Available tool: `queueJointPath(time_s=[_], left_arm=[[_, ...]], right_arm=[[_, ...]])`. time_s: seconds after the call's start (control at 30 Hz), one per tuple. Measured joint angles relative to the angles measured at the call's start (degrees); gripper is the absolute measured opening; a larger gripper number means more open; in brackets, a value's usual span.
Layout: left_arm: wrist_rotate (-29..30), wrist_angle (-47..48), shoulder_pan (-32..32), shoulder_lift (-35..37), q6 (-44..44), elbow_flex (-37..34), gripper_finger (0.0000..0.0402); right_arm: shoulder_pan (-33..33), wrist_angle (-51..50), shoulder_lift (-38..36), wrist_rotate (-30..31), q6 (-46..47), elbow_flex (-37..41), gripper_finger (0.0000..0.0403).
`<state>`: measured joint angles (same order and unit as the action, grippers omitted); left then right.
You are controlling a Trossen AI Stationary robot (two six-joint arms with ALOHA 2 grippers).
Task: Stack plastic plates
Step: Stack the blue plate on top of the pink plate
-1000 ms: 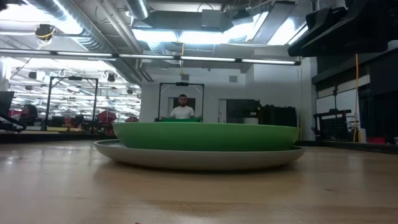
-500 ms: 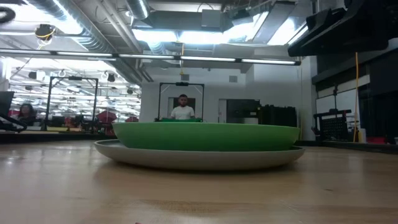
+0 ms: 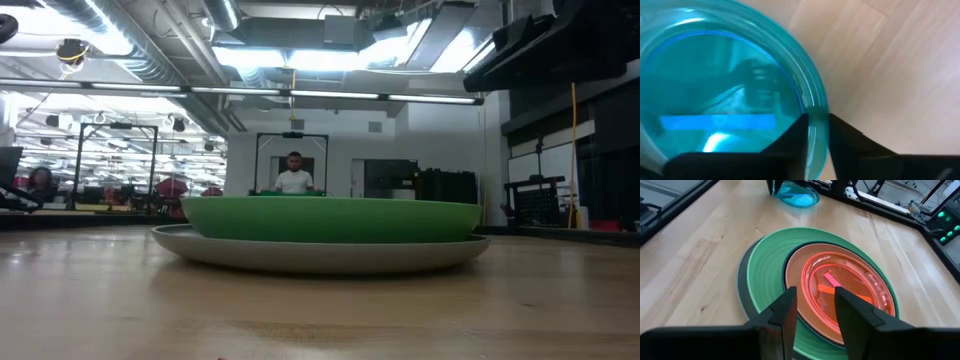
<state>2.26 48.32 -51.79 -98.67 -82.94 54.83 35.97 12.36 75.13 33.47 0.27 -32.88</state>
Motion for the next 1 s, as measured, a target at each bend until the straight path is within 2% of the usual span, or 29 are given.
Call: queueJointPath(time_s=[0.1,0.17,0.3,0.53,0.83,1.0], left_arm=[[0.1,0.1,0.0,0.0,2.9,0.0,0.0020],[0.2,0.5,0.0,0.1,5.0,0.1,0.0006],[1.1,5.5,0.1,0.0,7.1,2.3,0.0005],[10.2,16.7,0.6,0.1,13.0,10.5,0.0003],[23.2,16.2,8.1,0.1,34.5,18.2,0.0002],[25.6,7.8,13.6,0.2,52.2,19.4,0.0002]], right_arm=[[0.0,0.0,0.0,0.0,1.3,0.0,0.0124],[0.0,-0.1,0.0,0.0,2.5,0.0,0.0124],[0.0,-0.1,0.0,0.0,5.3,0.0,0.0124],[0.0,-0.1,0.0,0.0,8.9,0.0,0.0124],[0.0,-0.6,0.0,0.0,11.7,0.0,0.0124],[0.0,-0.7,0.0,0.0,12.9,0.0,0.0124]])
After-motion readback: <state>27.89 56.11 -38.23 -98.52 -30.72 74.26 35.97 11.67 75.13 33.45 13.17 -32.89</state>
